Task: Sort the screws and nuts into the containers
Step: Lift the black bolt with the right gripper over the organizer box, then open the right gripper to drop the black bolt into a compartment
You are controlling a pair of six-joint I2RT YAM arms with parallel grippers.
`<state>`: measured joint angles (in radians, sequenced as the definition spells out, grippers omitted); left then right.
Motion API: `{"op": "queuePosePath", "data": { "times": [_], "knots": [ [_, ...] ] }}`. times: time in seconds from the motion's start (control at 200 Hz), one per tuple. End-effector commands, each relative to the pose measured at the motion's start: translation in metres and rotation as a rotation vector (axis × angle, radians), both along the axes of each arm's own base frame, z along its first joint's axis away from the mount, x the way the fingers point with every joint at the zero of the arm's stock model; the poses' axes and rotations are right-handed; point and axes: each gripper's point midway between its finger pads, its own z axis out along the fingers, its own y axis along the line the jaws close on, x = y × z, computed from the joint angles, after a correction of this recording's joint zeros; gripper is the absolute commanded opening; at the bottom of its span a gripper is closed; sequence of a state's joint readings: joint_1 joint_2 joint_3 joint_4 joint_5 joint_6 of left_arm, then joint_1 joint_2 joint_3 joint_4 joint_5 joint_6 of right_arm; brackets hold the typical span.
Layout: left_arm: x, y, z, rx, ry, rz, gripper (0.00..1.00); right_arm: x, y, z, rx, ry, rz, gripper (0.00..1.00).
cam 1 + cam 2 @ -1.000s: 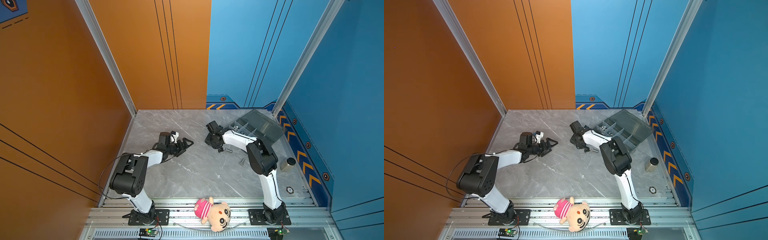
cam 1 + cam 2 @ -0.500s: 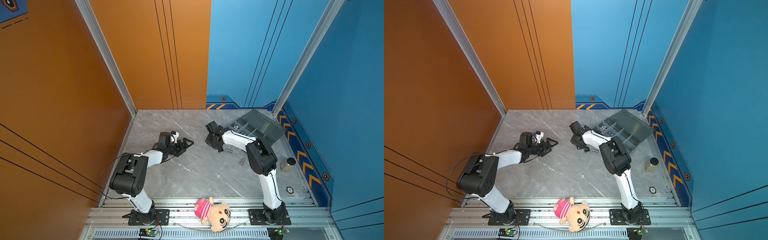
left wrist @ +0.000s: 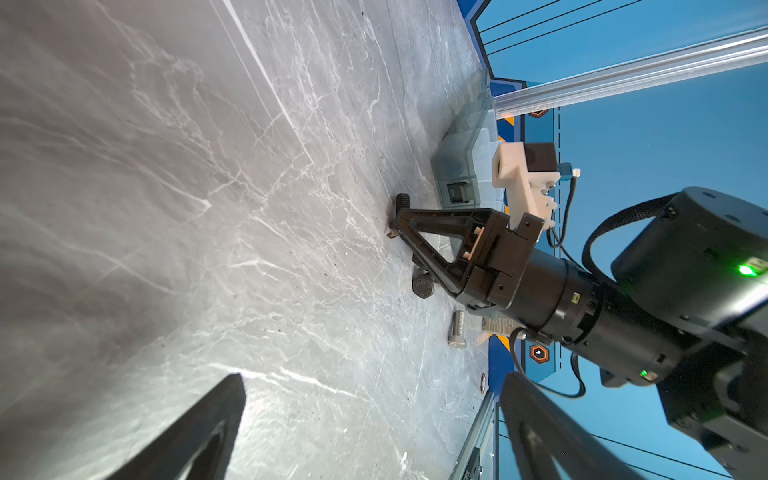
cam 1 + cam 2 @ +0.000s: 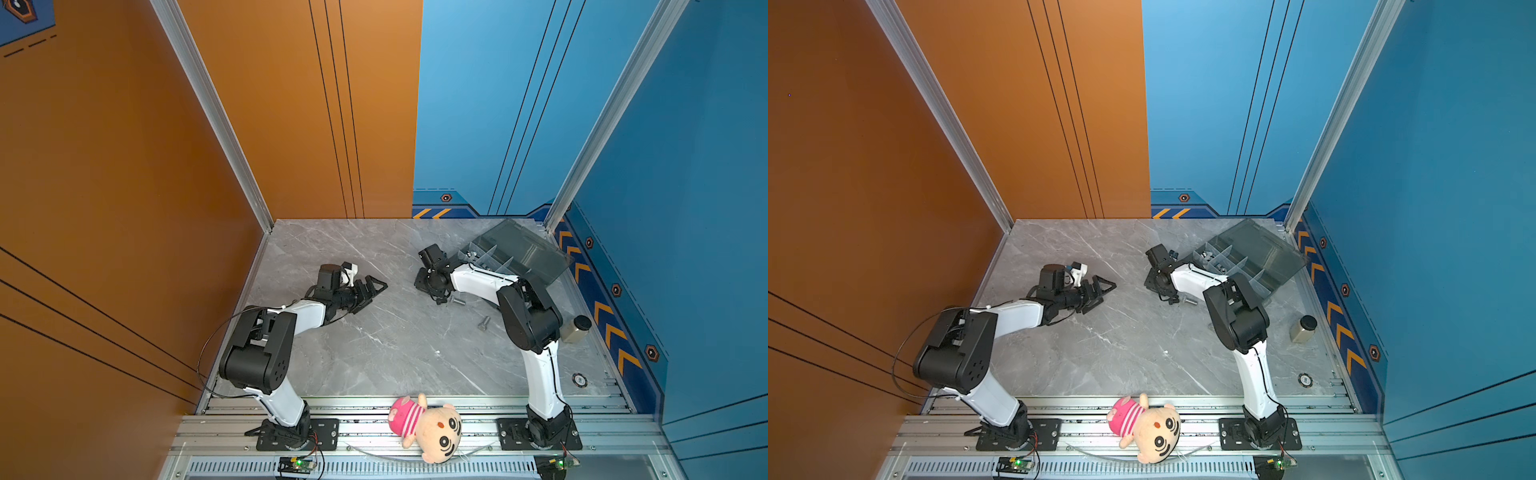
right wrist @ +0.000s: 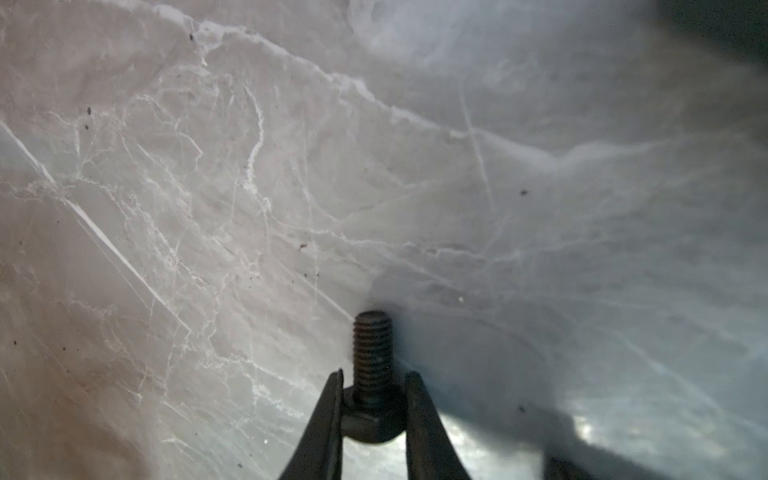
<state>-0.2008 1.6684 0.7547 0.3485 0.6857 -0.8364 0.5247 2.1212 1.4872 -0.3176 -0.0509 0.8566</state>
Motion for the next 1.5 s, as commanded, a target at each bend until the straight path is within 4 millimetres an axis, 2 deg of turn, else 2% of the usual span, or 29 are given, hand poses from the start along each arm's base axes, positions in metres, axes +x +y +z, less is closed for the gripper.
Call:
{"op": "queuePosePath", "data": {
  "times": [0.0,0.11,0.21,0.3,0.416,0.576,0.751,0.961,1.086,1.377,1.432,1.497],
  "knots": [
    [0.005,0.0,0.007,-0.013,-0.018,-0.003,0.98,0.013,-0.012,0.043,0.048,-0.106,0.09,0.02],
    [0.006,-0.001,0.008,-0.013,-0.02,0.001,0.98,0.019,-0.029,0.073,0.047,-0.159,0.126,0.01],
    [0.006,-0.002,0.009,-0.011,-0.021,0.002,0.98,0.02,-0.047,0.092,0.012,-0.176,0.159,0.01],
    [0.007,-0.004,0.01,-0.013,-0.022,-0.002,0.98,0.02,-0.07,0.102,-0.061,-0.175,0.157,0.01],
    [0.007,-0.007,0.01,-0.014,-0.021,-0.007,0.98,0.02,-0.095,0.106,-0.144,-0.152,0.161,0.02],
    [0.006,-0.008,0.011,-0.012,-0.022,-0.009,0.98,0.022,-0.127,0.102,-0.199,-0.123,0.126,0.02],
    [0.004,-0.009,0.013,-0.006,-0.023,-0.007,0.98,0.026,-0.147,0.097,-0.238,-0.101,0.101,0.02],
    [0.002,-0.01,0.016,0.006,-0.024,-0.011,0.98,0.027,-0.158,0.078,-0.283,-0.052,0.095,0.03],
    [0.002,-0.009,0.017,0.012,-0.026,-0.011,0.98,0.028,-0.162,0.069,-0.314,-0.032,0.088,0.07],
    [0.003,-0.01,0.016,0.019,-0.024,-0.01,0.98,0.03,-0.17,0.061,-0.351,-0.012,0.092,0.09],
    [0.003,-0.011,0.016,0.02,-0.024,-0.011,0.98,0.03,-0.171,0.06,-0.353,-0.011,0.094,0.13],
    [0.003,-0.011,0.017,0.02,-0.025,-0.012,0.98,0.03,-0.173,0.06,-0.357,-0.007,0.091,0.24]
  ]
}}
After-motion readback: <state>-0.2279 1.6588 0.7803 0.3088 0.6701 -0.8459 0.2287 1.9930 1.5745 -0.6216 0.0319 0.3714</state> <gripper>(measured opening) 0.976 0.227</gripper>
